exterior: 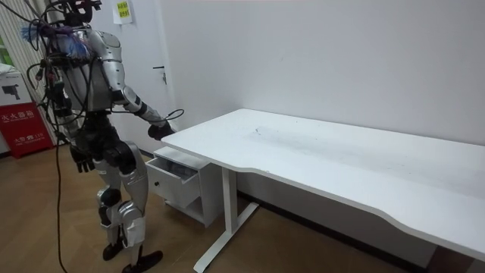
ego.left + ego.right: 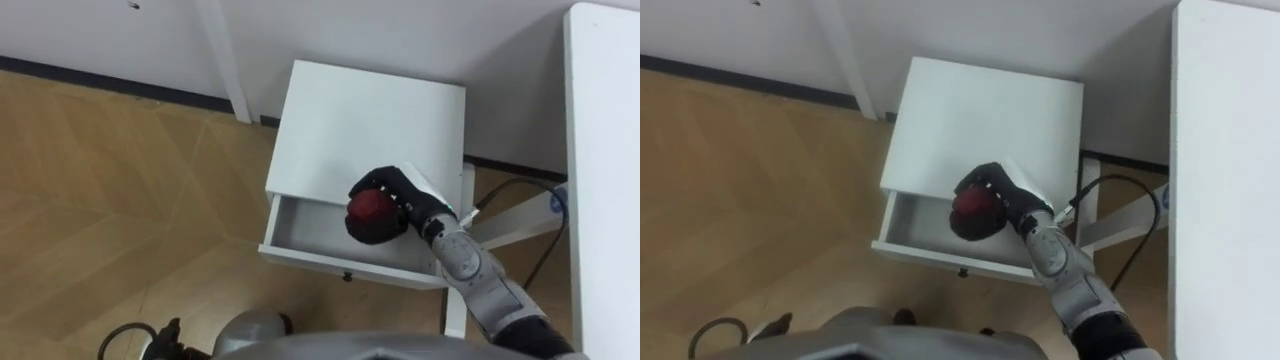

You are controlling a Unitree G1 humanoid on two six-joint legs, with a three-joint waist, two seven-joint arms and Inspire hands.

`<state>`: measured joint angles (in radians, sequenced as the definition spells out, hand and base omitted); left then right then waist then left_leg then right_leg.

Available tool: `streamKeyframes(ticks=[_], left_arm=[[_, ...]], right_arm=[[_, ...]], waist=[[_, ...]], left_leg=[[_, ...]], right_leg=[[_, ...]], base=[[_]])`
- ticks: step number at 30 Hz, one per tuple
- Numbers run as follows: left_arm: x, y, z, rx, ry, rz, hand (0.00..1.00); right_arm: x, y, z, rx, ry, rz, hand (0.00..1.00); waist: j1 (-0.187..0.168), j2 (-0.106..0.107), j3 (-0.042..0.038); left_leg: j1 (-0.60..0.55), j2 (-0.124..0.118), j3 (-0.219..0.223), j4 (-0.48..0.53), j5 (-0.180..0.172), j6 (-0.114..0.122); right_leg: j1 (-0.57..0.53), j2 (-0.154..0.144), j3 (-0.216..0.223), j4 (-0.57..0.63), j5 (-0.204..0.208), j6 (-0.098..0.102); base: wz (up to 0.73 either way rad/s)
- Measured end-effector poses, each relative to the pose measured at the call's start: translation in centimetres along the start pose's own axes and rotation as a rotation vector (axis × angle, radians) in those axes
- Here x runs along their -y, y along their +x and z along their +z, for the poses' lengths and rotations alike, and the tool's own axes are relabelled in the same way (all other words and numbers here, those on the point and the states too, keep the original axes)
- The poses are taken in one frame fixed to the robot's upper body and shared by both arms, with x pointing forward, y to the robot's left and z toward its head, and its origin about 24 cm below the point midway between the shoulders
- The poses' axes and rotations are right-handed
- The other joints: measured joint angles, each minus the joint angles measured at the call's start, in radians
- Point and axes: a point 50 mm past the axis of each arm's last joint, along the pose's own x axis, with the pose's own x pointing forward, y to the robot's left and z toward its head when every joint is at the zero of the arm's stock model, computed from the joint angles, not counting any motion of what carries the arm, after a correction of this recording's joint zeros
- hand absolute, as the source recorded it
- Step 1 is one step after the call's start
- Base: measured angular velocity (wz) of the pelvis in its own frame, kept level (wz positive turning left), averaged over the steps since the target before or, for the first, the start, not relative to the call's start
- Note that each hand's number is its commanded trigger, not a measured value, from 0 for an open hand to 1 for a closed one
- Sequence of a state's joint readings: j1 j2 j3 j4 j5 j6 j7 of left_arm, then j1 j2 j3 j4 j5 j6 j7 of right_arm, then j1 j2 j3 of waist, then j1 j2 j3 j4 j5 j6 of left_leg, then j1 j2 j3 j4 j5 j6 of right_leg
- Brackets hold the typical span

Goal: Put apple and close drawer

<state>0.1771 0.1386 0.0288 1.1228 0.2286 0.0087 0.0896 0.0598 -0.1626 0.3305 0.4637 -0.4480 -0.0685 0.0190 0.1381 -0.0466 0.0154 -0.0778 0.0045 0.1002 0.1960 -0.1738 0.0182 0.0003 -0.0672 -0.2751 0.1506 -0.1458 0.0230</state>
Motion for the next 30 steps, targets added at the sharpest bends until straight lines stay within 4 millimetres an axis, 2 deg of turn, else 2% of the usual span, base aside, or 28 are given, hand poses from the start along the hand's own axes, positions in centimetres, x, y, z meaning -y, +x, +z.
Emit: streamKeyframes(ticks=[9, 26, 30], left_arm=[[0.1, 0.0, -0.1, -0.003, 0.001, -0.007, 0.00], [0.1, 0.0, -0.3, -0.017, -0.001, 0.013, 0.00], [0.2, -0.1, -0.4, -0.021, -0.029, 0.019, 0.00]], right_arm=[[-0.1, 0.0, -0.1, -0.002, -0.030, 0.017, 0.00], [0.1, -0.1, -0.1, -0.001, -0.019, 0.008, 0.00], [0.8, -0.3, -1.5, -0.045, 0.103, -0.056, 0.00]], waist=[[-0.004, 0.002, -0.0066], [-0.014, 0.001, -0.0068], [-0.029, 0.009, -0.0018]], left_leg=[[0.002, 0.000, 0.000, 0.001, 0.000, 0.001], [0.008, 0.000, 0.001, 0.001, 0.001, 0.002], [0.019, 0.005, 0.003, 0.001, 0.000, 0.003]], right_leg=[[0.005, 0.000, 0.002, 0.000, 0.000, 0.000], [0.005, -0.001, 0.006, 0.000, 0.000, 0.000], [0.014, -0.002, 0.006, 0.000, 0.000, 0.000]], base=[[0.00], [0.00], [0.00]])
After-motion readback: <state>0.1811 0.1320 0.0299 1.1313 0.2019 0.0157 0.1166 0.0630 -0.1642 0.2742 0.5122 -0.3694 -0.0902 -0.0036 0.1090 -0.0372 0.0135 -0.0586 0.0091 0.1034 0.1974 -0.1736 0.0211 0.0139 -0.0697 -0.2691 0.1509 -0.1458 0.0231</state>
